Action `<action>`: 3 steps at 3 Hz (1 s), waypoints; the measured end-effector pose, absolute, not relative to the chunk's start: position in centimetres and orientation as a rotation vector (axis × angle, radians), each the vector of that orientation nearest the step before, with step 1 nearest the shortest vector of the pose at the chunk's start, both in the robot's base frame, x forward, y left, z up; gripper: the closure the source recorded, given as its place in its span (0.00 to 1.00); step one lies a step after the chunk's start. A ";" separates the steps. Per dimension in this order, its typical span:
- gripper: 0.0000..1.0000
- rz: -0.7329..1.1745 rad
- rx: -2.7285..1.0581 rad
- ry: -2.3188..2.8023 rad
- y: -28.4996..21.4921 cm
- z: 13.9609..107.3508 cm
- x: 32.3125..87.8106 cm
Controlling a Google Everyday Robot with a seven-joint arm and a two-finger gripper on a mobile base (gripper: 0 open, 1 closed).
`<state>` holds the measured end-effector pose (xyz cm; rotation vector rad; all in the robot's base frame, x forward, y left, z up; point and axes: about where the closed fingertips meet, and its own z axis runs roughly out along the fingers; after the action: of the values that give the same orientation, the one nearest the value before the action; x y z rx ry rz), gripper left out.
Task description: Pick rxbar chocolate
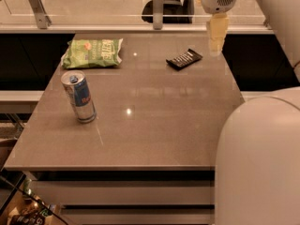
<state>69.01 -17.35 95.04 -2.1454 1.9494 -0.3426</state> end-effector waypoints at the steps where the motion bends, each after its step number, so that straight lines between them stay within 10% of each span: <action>1: 0.00 -0.313 -2.169 1.947 -16.9 93.8 69.6; 3: 0.00 -0.275 -2.254 1.901 -15.9 91.7 70.7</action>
Offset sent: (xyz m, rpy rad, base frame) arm -0.0009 0.0040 -0.0287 -0.0290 0.1455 0.0602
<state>70.71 -15.94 91.74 -2.2537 1.9011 -0.2754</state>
